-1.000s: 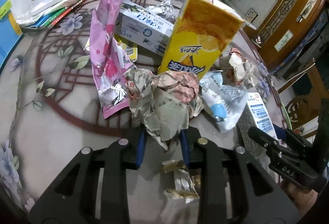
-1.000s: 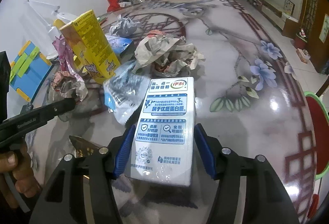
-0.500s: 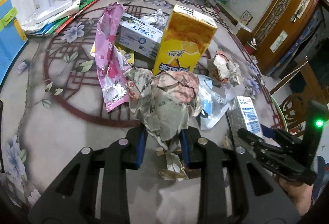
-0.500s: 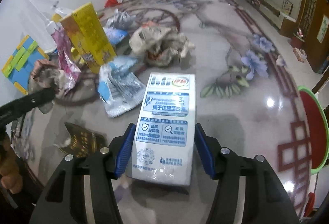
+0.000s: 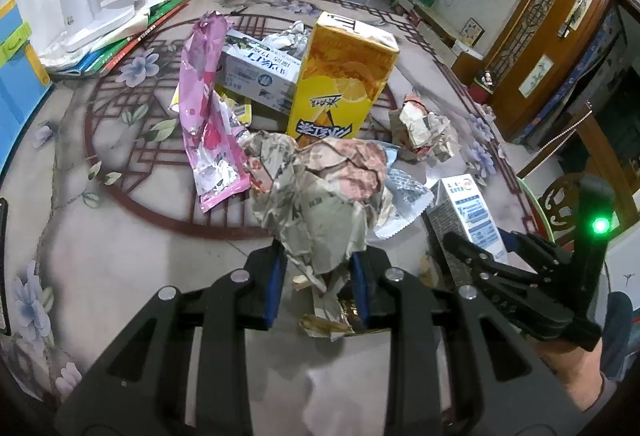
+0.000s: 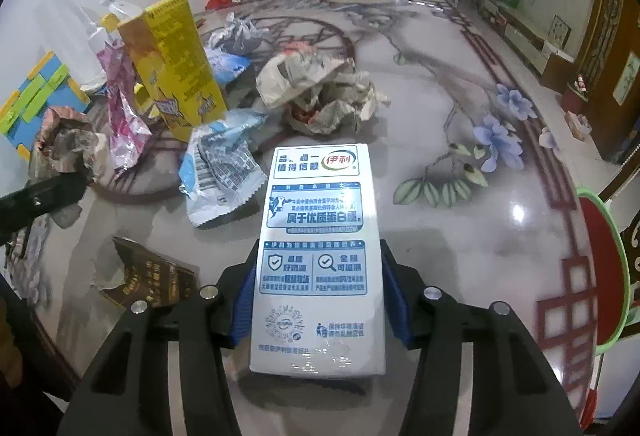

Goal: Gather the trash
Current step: 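Carry the milk carton and crumpled paper over the red bin with both tools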

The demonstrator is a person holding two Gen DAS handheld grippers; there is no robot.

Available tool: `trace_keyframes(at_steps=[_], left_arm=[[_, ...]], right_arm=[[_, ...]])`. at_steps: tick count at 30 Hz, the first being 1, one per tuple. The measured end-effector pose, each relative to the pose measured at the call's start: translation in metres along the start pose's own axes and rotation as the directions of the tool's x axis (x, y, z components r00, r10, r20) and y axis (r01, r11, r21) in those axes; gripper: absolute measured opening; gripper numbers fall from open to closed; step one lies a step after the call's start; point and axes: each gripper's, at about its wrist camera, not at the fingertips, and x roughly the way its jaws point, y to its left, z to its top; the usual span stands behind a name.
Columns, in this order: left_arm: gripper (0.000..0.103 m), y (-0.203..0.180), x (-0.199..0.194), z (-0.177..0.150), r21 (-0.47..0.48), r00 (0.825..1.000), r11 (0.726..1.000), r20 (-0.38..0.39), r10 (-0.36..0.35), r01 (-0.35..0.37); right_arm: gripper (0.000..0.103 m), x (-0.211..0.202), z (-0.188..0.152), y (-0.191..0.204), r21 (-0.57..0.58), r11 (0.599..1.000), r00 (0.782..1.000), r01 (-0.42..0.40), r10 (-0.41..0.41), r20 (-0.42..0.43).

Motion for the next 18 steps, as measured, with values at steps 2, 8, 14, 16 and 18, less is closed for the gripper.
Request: trace_keyframes(at_steps=[2, 8, 14, 16, 18], left_arm=[[0.028, -0.003, -0.002, 0.000, 0.008, 1.000, 1.000, 0.004, -0.003, 0.003], [0.028, -0.019, -0.013, 0.005, 0.042, 1.000, 0.999, 0.025, -0.017, 0.016], [0.028, -0.047, -0.017, 0.013, 0.104, 0.998, 0.994, 0.036, -0.043, 0.039], [0.028, -0.059, -0.018, 0.016, 0.124, 0.998, 0.991, 0.038, -0.057, 0.052], [0.028, -0.073, -0.019, 0.019, 0.147, 0.997, 0.987, 0.041, -0.072, 0.065]], right_arm=[[0.051, -0.008, 0.001, -0.001, 0.003, 1.000, 1.000, -0.001, 0.001, 0.015], [0.051, -0.036, 0.004, -0.010, 0.029, 1.000, 0.998, -0.007, 0.006, 0.060], [0.051, -0.070, 0.010, -0.030, 0.075, 0.997, 0.992, -0.001, -0.008, 0.126], [0.051, -0.080, 0.009, -0.039, 0.093, 0.996, 0.990, 0.005, -0.019, 0.143], [0.051, -0.090, 0.009, -0.049, 0.112, 0.994, 0.987, 0.016, -0.033, 0.159]])
